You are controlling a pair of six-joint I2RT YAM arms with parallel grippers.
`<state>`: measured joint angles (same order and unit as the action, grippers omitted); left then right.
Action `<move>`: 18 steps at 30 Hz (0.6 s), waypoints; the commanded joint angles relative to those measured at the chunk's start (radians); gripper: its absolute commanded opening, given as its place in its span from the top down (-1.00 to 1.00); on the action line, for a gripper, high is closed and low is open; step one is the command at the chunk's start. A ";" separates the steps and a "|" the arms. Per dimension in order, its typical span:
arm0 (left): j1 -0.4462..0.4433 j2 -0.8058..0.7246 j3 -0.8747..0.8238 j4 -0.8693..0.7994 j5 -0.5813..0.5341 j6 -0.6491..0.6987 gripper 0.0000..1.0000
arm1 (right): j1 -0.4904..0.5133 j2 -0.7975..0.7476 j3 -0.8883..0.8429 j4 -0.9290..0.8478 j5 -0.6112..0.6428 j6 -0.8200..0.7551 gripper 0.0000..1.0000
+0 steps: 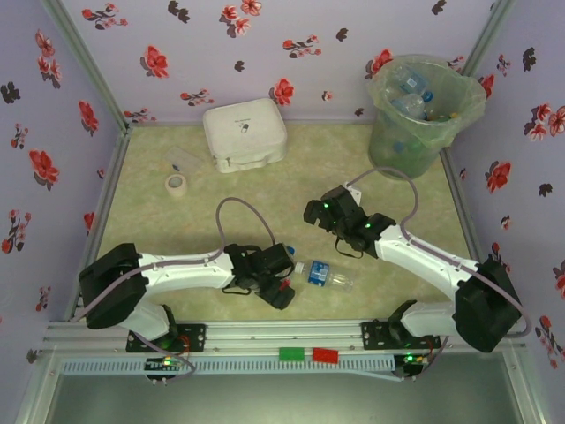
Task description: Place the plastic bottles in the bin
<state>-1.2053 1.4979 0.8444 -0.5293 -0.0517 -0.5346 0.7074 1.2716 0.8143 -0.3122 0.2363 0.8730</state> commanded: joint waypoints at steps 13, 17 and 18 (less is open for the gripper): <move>0.005 -0.020 -0.036 0.018 -0.044 0.033 -0.14 | 0.004 0.014 -0.029 0.004 0.032 0.011 -0.99; 0.039 -0.061 -0.057 0.020 -0.048 0.028 0.01 | 0.004 0.014 -0.026 0.017 0.032 0.011 -0.99; 0.057 -0.080 -0.064 0.020 -0.048 0.023 0.04 | 0.004 0.013 -0.025 0.024 0.027 0.011 -0.99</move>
<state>-1.1824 1.4700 0.8059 -0.5083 -0.0776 -0.5098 0.7074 1.2778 0.7967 -0.3107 0.2394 0.8730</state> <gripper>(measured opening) 0.489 0.996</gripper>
